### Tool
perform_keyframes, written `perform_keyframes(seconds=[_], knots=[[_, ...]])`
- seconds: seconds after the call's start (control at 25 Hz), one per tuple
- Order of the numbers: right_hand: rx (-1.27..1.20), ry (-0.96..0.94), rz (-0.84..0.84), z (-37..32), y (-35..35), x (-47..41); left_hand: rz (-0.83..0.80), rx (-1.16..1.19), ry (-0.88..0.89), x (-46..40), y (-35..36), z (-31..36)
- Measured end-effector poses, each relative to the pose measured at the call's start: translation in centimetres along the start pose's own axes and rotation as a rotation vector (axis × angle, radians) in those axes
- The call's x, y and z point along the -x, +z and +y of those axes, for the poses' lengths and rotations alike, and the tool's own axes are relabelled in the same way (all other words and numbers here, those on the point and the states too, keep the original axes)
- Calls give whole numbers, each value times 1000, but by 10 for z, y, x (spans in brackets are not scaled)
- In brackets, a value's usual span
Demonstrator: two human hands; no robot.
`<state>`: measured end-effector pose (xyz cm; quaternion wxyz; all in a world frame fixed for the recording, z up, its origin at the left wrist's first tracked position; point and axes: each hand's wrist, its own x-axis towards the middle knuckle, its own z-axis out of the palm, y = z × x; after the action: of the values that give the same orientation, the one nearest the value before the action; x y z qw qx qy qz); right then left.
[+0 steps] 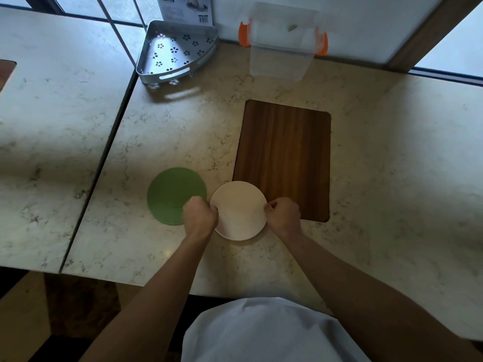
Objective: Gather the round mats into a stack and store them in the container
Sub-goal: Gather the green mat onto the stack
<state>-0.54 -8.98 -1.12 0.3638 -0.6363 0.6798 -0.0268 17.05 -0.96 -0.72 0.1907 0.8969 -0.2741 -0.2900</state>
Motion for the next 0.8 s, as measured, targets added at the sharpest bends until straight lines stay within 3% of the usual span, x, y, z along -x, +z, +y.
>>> perform_keyframes(seconds=[0.2, 0.48, 0.64, 0.8], knots=[[-90, 67, -117, -1, -5, -8, -35, 198, -147, -5, -2, -3], [-153, -10, -157, 4, -10, -15, -142, 469, -224, -11, -8, -14], [-287, -88, -176, -21, -10, -18, -91, 596, -222, -12, -23, -26], [-247, -192, -230, -65, 9, -22, 8, 655, -253, -20, -55, -46]])
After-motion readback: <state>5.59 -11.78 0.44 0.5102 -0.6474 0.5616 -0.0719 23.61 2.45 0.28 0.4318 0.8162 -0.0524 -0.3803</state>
